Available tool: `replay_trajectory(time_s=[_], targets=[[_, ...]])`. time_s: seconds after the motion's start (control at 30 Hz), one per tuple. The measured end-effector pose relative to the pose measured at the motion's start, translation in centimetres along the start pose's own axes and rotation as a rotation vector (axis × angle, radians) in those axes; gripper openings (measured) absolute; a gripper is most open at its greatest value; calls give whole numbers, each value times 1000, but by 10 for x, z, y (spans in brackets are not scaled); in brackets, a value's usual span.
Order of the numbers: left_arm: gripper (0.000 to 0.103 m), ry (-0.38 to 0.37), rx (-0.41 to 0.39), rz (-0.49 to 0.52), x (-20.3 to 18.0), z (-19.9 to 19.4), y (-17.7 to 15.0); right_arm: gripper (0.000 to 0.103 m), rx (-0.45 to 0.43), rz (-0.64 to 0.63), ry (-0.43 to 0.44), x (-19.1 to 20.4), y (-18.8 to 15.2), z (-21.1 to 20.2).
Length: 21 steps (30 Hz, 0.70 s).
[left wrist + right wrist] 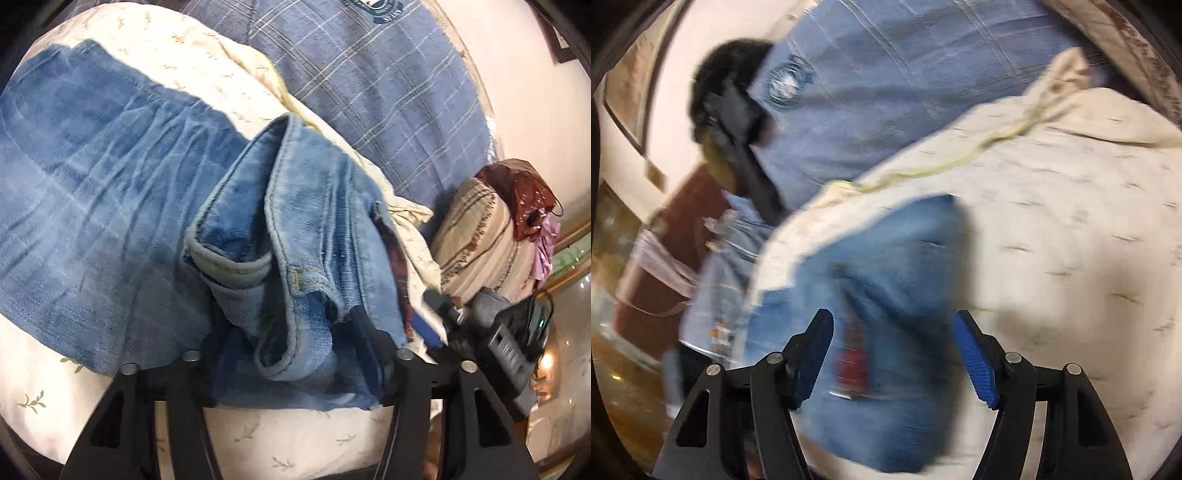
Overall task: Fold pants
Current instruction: 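Press the folded waistband flat with the left gripper and release the right gripper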
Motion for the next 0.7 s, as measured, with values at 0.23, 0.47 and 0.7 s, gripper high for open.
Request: replay_trajectory(time_s=[0.23,0.47,0.7], targets=[[33,103,-40,114,-19,8,-13,56,7,-92,12,-1,-21,15],[31,106,-31,111,-31,1,-18,52,16,-84,39,3,-23,9],[25,87,-64,120,-27,-9,-15,63,53,59,115,-17,-22,22]])
Point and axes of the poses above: each gripper's, at about its wrist camera, not at the fingertips, and z roughly the way its jaws point, x to its left, y to its top, the point moved 2 cm from there along z, roughly the way its jaws point, and after that the axes turned 1 degree about y, right-handed, at the moved point
